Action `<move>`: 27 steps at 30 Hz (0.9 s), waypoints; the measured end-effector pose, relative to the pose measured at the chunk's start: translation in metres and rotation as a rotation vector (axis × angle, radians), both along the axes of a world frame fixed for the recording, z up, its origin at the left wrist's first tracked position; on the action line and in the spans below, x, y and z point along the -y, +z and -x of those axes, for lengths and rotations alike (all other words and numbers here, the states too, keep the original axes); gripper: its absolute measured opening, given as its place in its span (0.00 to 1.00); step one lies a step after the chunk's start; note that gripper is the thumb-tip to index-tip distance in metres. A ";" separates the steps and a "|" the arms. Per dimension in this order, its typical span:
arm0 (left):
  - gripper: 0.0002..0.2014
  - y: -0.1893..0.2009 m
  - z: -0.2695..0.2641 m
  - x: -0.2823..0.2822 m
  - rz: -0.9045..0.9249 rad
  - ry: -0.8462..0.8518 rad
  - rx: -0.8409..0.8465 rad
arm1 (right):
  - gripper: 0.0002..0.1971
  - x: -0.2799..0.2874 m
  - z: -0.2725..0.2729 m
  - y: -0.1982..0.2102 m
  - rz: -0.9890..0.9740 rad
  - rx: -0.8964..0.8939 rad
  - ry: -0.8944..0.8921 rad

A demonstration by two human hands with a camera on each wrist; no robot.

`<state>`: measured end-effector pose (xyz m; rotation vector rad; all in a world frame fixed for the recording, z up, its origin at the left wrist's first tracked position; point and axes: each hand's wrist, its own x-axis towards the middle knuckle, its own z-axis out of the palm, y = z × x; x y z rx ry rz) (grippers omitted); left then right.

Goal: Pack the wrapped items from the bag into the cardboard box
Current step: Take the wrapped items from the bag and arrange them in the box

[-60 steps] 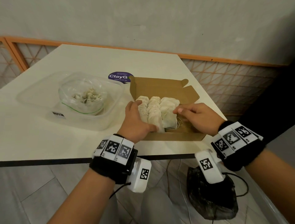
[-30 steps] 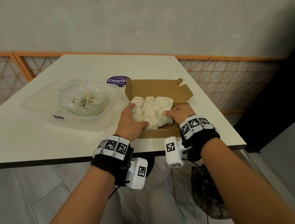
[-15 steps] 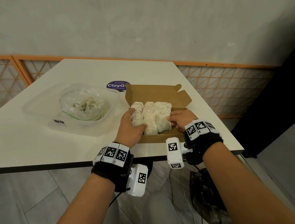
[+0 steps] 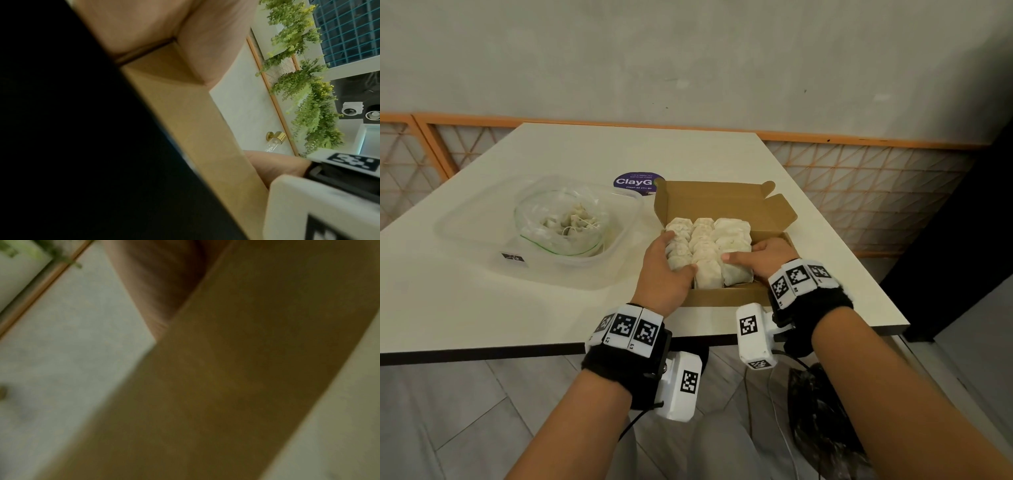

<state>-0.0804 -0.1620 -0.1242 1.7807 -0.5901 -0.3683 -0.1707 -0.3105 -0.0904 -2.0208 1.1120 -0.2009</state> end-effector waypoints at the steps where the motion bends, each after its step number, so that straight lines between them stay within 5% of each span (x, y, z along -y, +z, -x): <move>1: 0.32 0.000 0.000 0.000 -0.001 0.000 -0.002 | 0.22 -0.002 -0.001 0.000 0.034 -0.025 0.001; 10: 0.26 0.005 0.005 0.000 0.023 0.026 -0.034 | 0.26 -0.009 0.000 0.007 0.069 -0.015 -0.073; 15: 0.21 0.016 0.004 -0.003 0.100 0.071 -0.238 | 0.12 -0.006 0.014 0.025 -0.288 0.193 -0.189; 18: 0.22 0.022 0.001 -0.002 0.132 0.105 -0.400 | 0.21 -0.014 0.018 0.033 -0.506 0.252 -0.120; 21: 0.21 0.026 0.003 -0.002 0.135 0.089 -0.398 | 0.17 -0.019 0.017 0.023 -0.376 0.208 -0.127; 27: 0.16 0.061 0.006 -0.022 0.116 0.029 -0.039 | 0.21 -0.024 0.018 0.039 -0.014 0.265 -0.078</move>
